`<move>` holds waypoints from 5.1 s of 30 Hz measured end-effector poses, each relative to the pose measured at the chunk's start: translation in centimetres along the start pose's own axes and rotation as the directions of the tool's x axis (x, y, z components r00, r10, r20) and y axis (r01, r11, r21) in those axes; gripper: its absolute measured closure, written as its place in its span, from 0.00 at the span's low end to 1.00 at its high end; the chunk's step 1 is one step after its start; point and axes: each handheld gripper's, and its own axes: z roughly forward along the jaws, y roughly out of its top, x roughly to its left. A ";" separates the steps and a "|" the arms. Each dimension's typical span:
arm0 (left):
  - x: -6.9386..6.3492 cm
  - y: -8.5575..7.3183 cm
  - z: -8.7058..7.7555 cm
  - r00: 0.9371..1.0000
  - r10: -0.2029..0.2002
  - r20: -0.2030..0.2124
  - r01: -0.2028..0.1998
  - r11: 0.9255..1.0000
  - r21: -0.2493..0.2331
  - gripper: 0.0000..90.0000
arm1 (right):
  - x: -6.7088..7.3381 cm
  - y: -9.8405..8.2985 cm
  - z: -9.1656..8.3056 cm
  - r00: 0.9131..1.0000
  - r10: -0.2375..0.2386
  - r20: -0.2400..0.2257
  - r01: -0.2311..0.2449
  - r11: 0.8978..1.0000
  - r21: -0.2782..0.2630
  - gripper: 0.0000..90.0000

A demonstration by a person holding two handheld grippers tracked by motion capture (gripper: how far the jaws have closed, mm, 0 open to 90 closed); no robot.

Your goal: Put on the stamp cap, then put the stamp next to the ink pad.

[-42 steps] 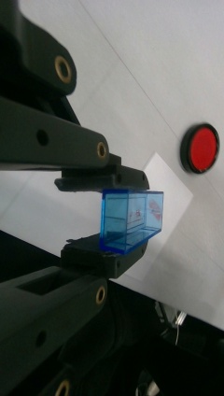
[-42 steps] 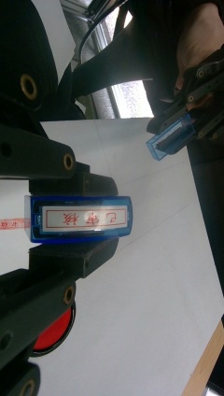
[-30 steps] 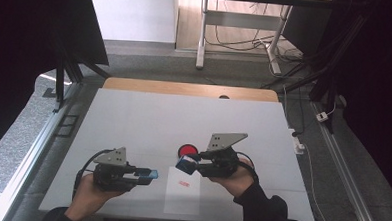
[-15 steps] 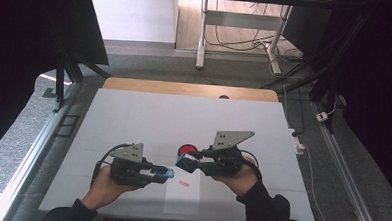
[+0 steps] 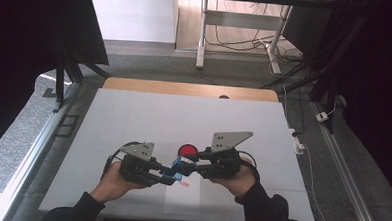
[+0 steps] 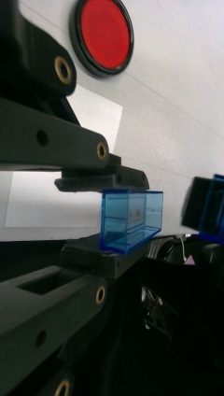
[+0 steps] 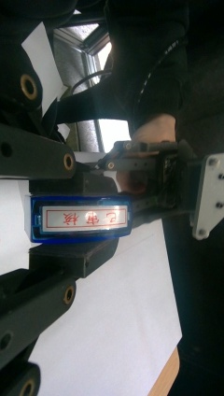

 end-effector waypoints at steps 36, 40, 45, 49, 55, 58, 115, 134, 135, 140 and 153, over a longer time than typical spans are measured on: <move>-0.3 0.2 0.2 0.990 0.119 0.071 -0.115 0.992 -0.059 0.77 | 0.3 -0.4 1.0 0.993 0.013 -0.118 -0.012 1.000 0.007 0.79; -0.2 0.1 0.2 0.990 0.118 0.072 -0.114 0.992 -0.062 0.77 | 0.3 -0.5 1.0 0.993 0.016 -0.119 -0.016 1.000 0.000 0.79; -0.2 0.0 0.3 0.992 0.109 0.057 -0.107 0.993 -0.047 0.77 | 0.4 -0.5 1.2 0.994 0.008 -0.108 -0.006 1.000 0.014 0.79; -0.4 -0.1 0.4 0.996 0.088 0.024 -0.087 0.995 -0.037 0.69 | 0.6 -0.5 1.3 0.996 -0.007 -0.085 0.010 0.999 0.031 0.79; -0.9 -0.4 0.5 0.996 0.067 -0.050 -0.067 0.998 -0.004 0.57 | 0.6 -0.5 1.2 0.998 -0.012 -0.061 0.014 1.000 0.026 0.79; -1.0 -0.7 0.2 0.996 0.050 -0.078 -0.049 0.999 0.007 0.54 | 0.6 -0.5 1.1 0.999 -0.012 -0.053 0.014 1.000 0.025 0.79; -6.2 -8.7 -8.8 0.778 -0.342 -0.527 0.341 0.934 -0.104 0.02 | 0.1 -1.2 0.8 0.995 -0.014 0.099 0.004 0.995 0.100 0.79; -6.5 -9.3 -9.1 0.736 -0.333 -0.590 0.373 0.926 -0.058 0.02 | -0.4 -1.7 0.4 0.990 0.003 0.140 -0.019 0.993 0.113 0.79; -6.5 -9.3 -9.0 0.736 -0.330 -0.591 0.372 0.927 -0.053 0.02 | -0.5 -1.7 0.3 0.990 0.004 0.142 -0.021 0.993 0.114 0.79; -6.5 -9.3 -8.9 0.733 -0.333 -0.594 0.380 0.924 -0.050 0.02 | -0.9 -1.9 0.1 0.987 0.012 0.162 -0.031 0.993 0.114 0.79; -6.4 -9.4 -9.0 0.729 -0.342 -0.593 0.384 0.921 -0.059 0.03 | -2.0 -3.0 -1.0 0.969 0.034 0.244 -0.070 0.988 0.137 0.79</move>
